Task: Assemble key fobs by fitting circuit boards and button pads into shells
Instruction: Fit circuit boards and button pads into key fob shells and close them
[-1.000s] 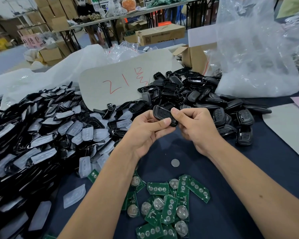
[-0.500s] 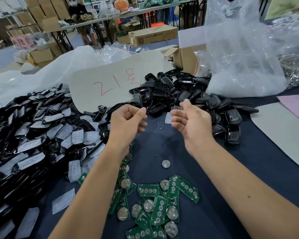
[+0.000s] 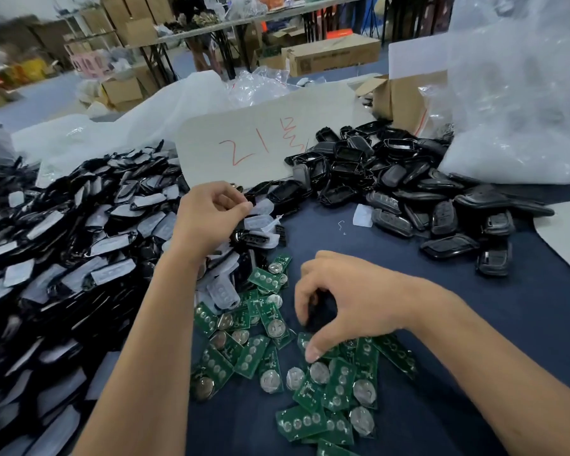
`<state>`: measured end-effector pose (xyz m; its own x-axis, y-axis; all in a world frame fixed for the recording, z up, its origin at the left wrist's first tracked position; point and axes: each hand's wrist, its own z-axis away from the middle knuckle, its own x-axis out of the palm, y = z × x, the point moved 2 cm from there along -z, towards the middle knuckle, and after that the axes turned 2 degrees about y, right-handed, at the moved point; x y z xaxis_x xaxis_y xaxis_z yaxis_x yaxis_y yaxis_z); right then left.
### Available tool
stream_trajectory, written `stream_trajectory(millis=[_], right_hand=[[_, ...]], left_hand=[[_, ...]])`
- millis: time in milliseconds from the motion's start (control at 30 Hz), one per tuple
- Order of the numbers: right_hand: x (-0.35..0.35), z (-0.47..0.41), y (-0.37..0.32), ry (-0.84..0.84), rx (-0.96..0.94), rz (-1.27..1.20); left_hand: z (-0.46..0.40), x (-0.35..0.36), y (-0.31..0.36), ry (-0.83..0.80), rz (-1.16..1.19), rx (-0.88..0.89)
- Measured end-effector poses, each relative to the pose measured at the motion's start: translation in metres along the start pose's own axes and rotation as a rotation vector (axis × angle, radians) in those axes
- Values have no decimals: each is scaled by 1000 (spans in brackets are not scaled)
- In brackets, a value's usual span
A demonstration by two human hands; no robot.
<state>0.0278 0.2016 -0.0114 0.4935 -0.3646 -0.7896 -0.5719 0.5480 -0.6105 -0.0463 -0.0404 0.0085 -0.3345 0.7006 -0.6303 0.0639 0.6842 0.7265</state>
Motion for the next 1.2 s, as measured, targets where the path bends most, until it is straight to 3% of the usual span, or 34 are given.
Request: stream_trajectory(millis=[167, 367, 500, 600, 700, 767, 867, 1000, 1200], right_hand=[[-3, -1, 4, 17, 31, -179], [-1, -13, 29, 450, 97, -631], [3, -20, 41, 620, 95, -788], [4, -22, 44, 717, 107, -836], [4, -23, 46, 796, 166, -937], [3, -22, 45, 826, 196, -989], [1, -18, 46, 861, 223, -1003], [-3, -17, 44, 930, 190, -964], [-6, -16, 53, 1071, 211, -888]], left_hand=[[-3, -20, -10, 80, -136, -30], [-4, -49, -25, 98, -246, -167], [-2, -53, -26, 93, -223, -191], [0, -37, -10, 101, -198, -78], [0, -1, 16, -31, -184, 131], [0, 31, 27, -161, -338, 250], [6, 65, 31, -288, -592, 250], [12, 65, 36, -113, -449, 327], [20, 64, 48, -126, -457, 396]])
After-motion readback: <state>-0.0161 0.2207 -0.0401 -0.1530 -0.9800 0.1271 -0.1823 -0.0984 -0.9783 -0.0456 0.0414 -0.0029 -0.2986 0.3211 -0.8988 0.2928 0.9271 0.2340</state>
